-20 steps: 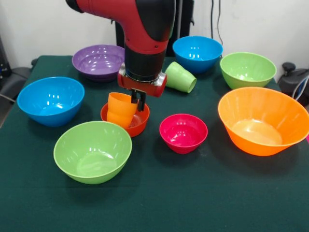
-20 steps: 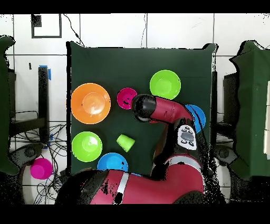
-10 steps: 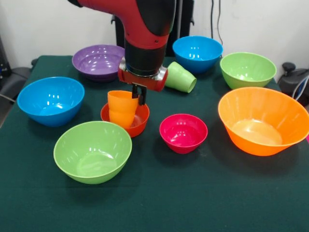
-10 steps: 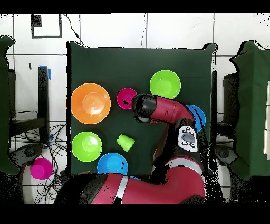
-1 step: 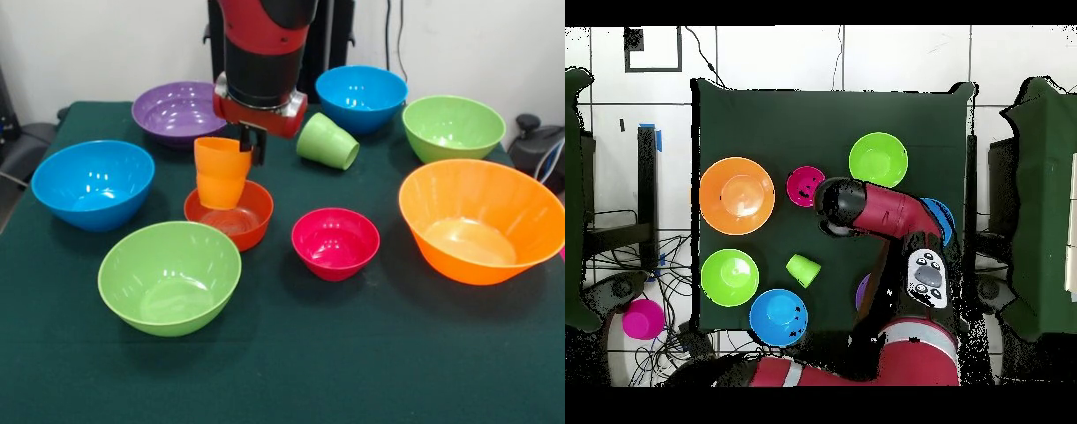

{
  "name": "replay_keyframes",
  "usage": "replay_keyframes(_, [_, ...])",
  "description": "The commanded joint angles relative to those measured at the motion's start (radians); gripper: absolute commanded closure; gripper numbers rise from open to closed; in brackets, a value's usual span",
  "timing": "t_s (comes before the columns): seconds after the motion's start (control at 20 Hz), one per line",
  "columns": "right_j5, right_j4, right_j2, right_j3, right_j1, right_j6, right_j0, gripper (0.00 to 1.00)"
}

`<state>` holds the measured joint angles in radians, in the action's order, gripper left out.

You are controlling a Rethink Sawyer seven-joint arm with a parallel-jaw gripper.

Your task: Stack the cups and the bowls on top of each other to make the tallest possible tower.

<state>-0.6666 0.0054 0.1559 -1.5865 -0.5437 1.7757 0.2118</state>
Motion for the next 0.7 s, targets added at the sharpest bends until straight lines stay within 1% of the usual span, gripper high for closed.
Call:
replay_keyframes(0.05, [-0.025,-0.022,-0.068,-0.06,0.013,0.071,0.0,1.0])
replay_keyframes(0.1, [-0.009,-0.023,-0.072,-0.05,0.033,0.073,0.003,1.0])
replay_keyframes(0.25, [0.017,-0.018,-0.088,-0.051,0.052,0.068,0.01,1.0])
replay_keyframes(0.45, [0.005,-0.006,-0.097,-0.053,0.063,0.07,0.015,1.0])
replay_keyframes(0.7, [0.033,0.006,-0.112,-0.057,0.083,0.078,0.022,1.0])
